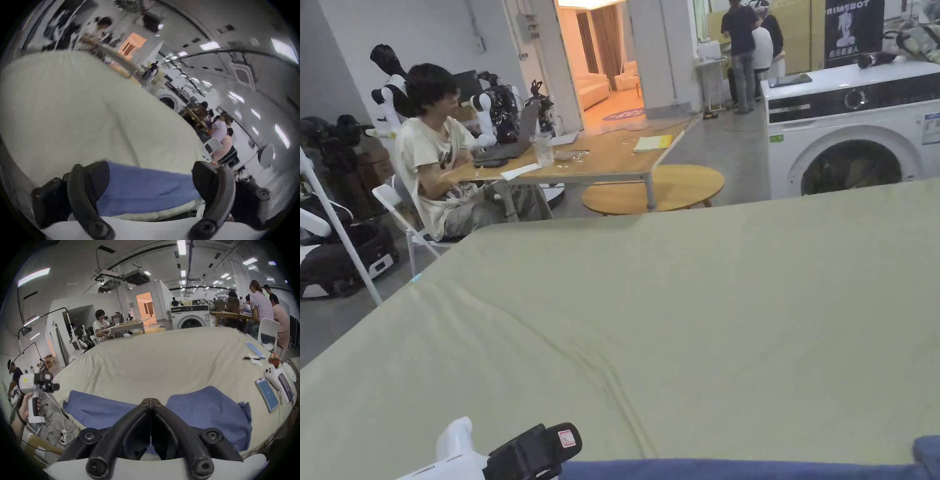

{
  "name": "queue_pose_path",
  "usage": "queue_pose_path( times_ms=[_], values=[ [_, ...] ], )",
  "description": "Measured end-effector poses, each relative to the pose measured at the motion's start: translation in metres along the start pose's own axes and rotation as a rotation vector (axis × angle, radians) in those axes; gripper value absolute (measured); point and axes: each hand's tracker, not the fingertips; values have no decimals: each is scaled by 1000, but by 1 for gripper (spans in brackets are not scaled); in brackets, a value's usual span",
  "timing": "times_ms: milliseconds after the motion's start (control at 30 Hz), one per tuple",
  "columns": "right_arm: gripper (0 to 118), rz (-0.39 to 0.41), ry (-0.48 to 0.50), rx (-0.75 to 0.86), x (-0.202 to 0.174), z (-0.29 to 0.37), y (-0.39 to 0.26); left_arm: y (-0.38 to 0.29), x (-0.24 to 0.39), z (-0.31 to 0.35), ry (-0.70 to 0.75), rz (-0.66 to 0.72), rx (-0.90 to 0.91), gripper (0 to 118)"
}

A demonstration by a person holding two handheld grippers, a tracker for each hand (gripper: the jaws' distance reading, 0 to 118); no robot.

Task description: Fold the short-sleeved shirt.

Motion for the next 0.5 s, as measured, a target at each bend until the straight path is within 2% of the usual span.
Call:
queue_pose_path(
  times_ms=[67, 133, 200, 300, 333, 367, 467, 500],
  values=[
    [0, -26, -2, -19, 5, 0, -5, -5, -33, -4, 6, 120, -26, 105],
    [0, -44, -7, -34, 6, 0, -10, -12, -60, -15, -50, 214, -59, 105],
    [0, -52, -20, -48, 7, 0, -13, -29, -60, -30, -73, 293, -80, 104],
    [0, -50, -36, -59, 6, 2, -15, -35, -47, -41, -141, 269, -65, 97],
    [0, -50, -40, -62, 6, 3, -15, -32, -43, -46, -134, 279, -74, 87],
    [0, -50, -44, -64, 6, 4, -15, -32, -42, -53, -141, 312, -88, 62],
    [0, -69, -46, -67, 8, 5, -17, -42, -40, -75, -117, 357, -151, 11],
    [0, -78, -45, -67, 9, 5, -18, -47, -38, -81, -120, 367, -159, 11]
  ],
)
